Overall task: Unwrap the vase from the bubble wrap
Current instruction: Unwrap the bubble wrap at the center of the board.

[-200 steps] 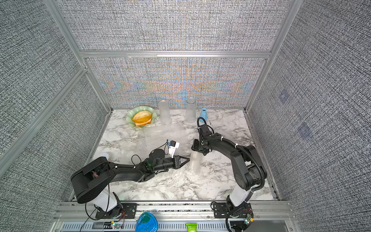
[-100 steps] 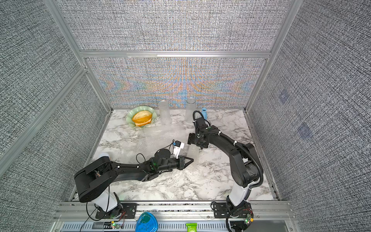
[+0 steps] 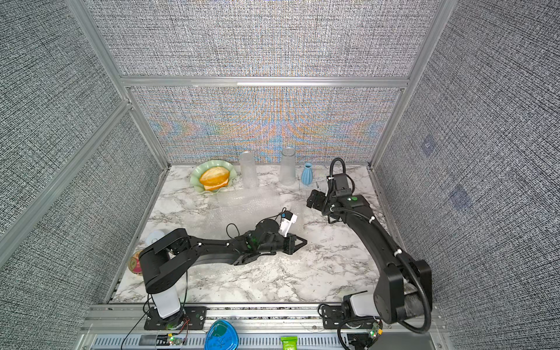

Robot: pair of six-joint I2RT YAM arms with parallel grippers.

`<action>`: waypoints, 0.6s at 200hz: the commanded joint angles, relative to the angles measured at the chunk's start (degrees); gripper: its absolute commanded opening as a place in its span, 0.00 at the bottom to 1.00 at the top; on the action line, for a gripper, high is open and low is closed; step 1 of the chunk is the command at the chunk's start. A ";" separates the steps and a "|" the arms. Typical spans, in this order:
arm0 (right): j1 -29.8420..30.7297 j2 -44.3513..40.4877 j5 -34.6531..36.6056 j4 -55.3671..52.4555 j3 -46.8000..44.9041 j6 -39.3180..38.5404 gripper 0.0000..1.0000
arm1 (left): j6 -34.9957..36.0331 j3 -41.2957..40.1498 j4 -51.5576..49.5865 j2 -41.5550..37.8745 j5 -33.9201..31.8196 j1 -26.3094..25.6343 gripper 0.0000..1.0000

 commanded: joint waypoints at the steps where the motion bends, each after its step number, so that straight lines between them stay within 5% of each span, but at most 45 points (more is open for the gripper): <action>1: -0.80 -4.32 4.76 0.71 -1.73 -0.66 0.92 | 1.99 5.55 -6.04 3.69 1.68 -0.69 0.00; 35: -1.78 -8.14 6.44 -0.10 -2.41 -1.52 0.92 | 3.94 14.14 -14.32 7.86 2.21 -1.35 0.00; 65: -1.88 -10.51 7.32 -0.26 -2.95 -1.73 0.92 | 8.18 18.53 -23.10 5.26 0.93 -0.59 0.55; 81: -1.88 -11.67 7.54 -0.19 -3.05 -1.89 0.92 | 10.97 19.03 -27.62 1.93 0.31 0.99 0.73; 120: -1.83 -13.25 7.73 -0.05 -2.95 -1.96 0.93 | 13.29 13.26 -32.78 -7.46 -1.08 7.54 0.88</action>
